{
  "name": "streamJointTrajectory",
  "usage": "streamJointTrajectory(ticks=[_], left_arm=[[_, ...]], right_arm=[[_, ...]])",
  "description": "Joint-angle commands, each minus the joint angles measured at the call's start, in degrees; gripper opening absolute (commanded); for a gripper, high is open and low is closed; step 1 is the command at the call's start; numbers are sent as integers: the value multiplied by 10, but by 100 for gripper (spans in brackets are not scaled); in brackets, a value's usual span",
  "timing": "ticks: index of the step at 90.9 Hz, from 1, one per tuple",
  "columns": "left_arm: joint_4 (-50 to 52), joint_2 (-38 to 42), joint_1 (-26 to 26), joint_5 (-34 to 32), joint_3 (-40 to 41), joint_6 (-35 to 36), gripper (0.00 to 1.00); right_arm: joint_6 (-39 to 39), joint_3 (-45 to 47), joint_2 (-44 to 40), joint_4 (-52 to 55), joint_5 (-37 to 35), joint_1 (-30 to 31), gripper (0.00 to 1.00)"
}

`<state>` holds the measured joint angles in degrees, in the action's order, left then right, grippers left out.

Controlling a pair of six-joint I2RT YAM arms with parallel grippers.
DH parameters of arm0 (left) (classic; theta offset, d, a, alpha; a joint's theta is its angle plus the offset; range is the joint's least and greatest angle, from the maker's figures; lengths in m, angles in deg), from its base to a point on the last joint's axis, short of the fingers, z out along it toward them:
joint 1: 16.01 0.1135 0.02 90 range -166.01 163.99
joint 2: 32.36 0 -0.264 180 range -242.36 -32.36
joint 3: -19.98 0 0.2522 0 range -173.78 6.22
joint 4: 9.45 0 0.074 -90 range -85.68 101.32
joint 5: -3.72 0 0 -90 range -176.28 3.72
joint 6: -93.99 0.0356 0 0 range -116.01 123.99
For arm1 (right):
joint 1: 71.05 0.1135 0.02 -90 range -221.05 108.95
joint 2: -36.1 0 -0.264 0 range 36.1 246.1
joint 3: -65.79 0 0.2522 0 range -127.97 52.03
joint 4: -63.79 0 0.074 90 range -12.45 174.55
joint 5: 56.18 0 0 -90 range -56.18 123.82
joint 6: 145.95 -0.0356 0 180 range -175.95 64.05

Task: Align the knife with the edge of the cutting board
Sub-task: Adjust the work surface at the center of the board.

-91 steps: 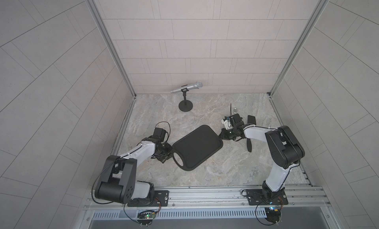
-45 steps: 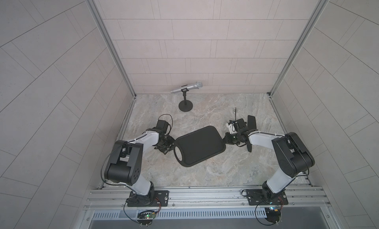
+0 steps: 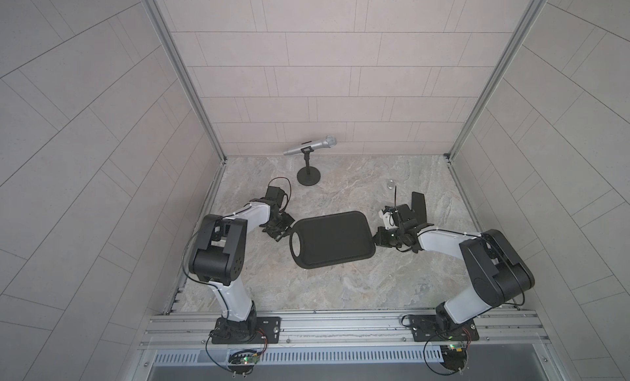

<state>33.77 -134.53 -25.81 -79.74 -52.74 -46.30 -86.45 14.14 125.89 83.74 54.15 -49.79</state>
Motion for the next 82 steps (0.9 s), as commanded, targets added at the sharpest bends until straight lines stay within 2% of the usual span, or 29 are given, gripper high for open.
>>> streamJointTrajectory(ticks=[1,19,42,63,82], left_arm=[[26,-53,-20,-1,-6,19,0],[49,-82,-20,-1,-54,34,0],[98,-82,-20,-18,-111,56,0],[146,26,-9,-49,-118,82,0],[133,132,-8,-28,-42,84,0]], right_arm=[[-23,45,9,36,37,31,0],[-45,78,-23,20,26,44,0],[-51,77,-59,43,3,46,0],[-48,56,-95,77,-5,44,0],[-47,45,-126,89,12,44,0]])
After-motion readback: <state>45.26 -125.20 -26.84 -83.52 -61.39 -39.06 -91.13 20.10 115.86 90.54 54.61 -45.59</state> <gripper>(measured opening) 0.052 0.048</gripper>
